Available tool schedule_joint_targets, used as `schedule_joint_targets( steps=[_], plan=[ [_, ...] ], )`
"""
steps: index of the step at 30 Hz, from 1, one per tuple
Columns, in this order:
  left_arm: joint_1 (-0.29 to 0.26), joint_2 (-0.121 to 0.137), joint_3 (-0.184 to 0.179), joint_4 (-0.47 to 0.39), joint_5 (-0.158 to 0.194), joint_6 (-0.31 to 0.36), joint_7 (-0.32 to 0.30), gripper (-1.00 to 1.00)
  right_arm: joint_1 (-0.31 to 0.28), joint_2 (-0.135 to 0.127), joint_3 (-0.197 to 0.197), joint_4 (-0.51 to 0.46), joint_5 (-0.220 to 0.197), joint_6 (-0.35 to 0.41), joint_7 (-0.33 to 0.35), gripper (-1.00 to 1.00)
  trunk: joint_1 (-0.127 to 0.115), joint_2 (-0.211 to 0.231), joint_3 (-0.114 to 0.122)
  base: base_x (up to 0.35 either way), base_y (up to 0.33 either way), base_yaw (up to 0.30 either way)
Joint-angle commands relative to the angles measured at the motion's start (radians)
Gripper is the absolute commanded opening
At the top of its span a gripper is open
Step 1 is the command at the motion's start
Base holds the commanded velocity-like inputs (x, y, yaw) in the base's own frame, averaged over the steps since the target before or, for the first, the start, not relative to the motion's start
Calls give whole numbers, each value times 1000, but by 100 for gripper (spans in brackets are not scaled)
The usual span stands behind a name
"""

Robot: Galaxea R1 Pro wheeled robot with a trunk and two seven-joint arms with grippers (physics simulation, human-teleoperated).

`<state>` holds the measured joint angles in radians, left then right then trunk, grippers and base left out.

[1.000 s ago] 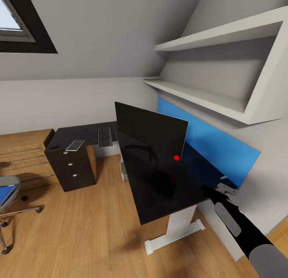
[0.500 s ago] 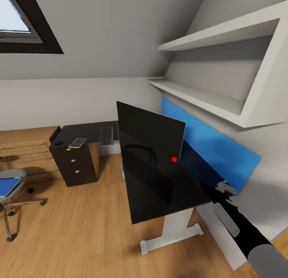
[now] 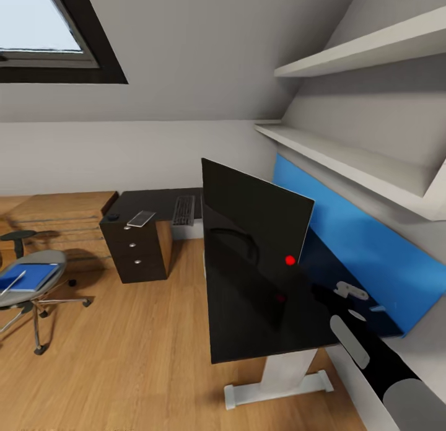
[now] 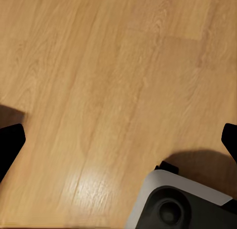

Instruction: In the bedroom, organize the workspace by keeping the computer under the desk, ensuring the monitor is on the desk, placing the keyboard on the desk next to the monitor, placing the mouse on the desk next to the keyboard, moving the folder from the swivel chair onto the desk next to the mouse, stacking the notebook on top of the folder with the pen on top of the notebook, and positioning the swivel chair next to the desk.

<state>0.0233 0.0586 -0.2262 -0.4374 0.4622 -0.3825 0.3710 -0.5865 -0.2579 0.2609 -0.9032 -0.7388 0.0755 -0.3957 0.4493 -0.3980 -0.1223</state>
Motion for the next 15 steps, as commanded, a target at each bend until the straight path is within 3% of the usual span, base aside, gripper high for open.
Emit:
schedule_joint_targets(
  steps=[1, 3, 6, 7, 9, 13, 15],
  plan=[
    [0, 1, -9, -2, 6, -2, 8, 100, -1, -1, 4, -2, -2, 3, -8, 100, 1, -2, -2, 28, -19, 116],
    [0, 1, -9, -2, 6, -2, 8, 100, -1, -2, 4, -3, 7, 1, -8, 100, 1, -2, -2, 16, -11, 67],
    [0, 0, -9, -1, 6, -2, 8, 100, -1, -1, 7, 28, 72, -8, -7, 100, 1, -2, -2, 6, -4, 27],
    [0, 0, -10, -1, 6, -2, 8, 100, -19, 1, 7, 145, 129, -40, -6, 100, 1, -2, -2, 2, -1, 6],
    [0, 0, -10, -1, 6, -2, 8, 100, -57, 2, 7, 214, 143, -51, -6, 100, 1, -2, -2, 1, -1, 5],
    [0, 0, -10, -1, 6, -3, 8, 100, -295, 2, 9, 509, 177, -89, 14, 100, 1, -2, -2, 0, 0, 1],
    [0, 0, -10, -1, 6, -4, 8, 100, -350, 2, 9, 572, 189, -105, 29, 100, 1, -2, -2, 0, 0, 0]
  ],
)
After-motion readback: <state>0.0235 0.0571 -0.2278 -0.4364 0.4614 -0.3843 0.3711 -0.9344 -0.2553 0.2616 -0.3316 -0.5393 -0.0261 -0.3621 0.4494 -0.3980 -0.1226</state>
